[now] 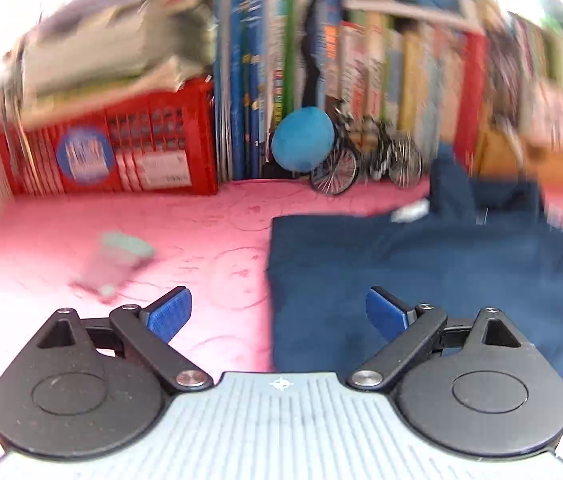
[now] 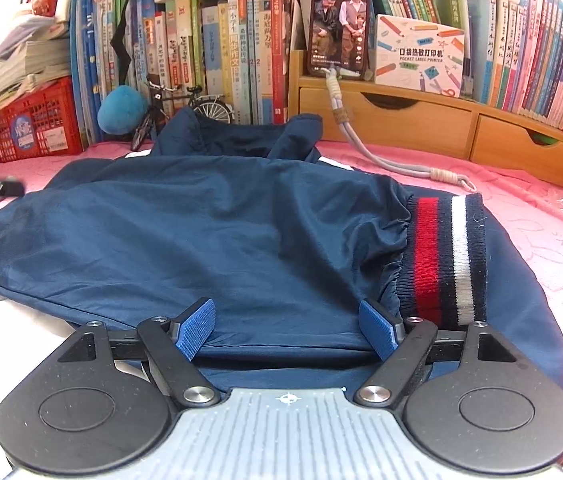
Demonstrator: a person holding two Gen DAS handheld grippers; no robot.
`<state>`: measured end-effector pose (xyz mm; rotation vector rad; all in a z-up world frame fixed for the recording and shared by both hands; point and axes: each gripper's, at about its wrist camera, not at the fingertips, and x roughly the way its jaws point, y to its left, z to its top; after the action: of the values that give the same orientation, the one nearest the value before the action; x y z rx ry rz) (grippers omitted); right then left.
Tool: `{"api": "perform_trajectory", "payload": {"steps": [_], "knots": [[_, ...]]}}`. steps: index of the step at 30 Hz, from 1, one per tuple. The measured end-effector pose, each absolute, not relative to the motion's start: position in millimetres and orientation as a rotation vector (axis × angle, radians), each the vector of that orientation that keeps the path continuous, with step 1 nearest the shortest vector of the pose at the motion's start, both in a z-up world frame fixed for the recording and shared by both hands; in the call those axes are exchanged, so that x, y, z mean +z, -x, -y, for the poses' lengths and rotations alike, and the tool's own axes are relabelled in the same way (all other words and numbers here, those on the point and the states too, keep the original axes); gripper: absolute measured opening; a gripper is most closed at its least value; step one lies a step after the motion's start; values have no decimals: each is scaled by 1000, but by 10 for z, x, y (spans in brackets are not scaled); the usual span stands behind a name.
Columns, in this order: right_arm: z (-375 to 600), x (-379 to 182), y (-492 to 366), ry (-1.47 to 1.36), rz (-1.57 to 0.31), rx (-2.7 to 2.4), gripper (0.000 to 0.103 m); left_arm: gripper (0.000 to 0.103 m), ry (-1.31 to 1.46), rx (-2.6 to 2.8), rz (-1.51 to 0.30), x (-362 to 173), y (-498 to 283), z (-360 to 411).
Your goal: Fold clothes
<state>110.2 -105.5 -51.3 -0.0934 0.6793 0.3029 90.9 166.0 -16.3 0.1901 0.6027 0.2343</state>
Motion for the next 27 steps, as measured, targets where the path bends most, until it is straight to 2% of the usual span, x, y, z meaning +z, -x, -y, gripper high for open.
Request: {"api": "perform_trajectory", "payload": {"steps": [3,8,11,13,15,18,22,27], "knots": [[1058,-514,-1102,94,-680,308,81,96,-309,265,-631,-317,-812,-1653],[1053,-511,-1105,98,-684,318,85,103,-175,272,-656,-357,-846,-1905],[1046,-509,-1102,100,-687,322,87,103,-144,263,-657,-356,-823,-1957],[1042,-486,-1079,105,-683,330,90,101,-109,263,-647,-331,-765,-1994],[1075,-418,-981,103,-663,342,90,95,-55,274,-625,-234,-621,-1987],[1124,-316,-835,100,-633,361,90,95,-34,225,-556,-8,-282,-1897],[1390,32,-276,92,-484,424,92,97,-115,142,-447,308,313,-1656],[1938,519,540,166,-318,478,103,100,-127,72,-391,524,995,-1485]]}}
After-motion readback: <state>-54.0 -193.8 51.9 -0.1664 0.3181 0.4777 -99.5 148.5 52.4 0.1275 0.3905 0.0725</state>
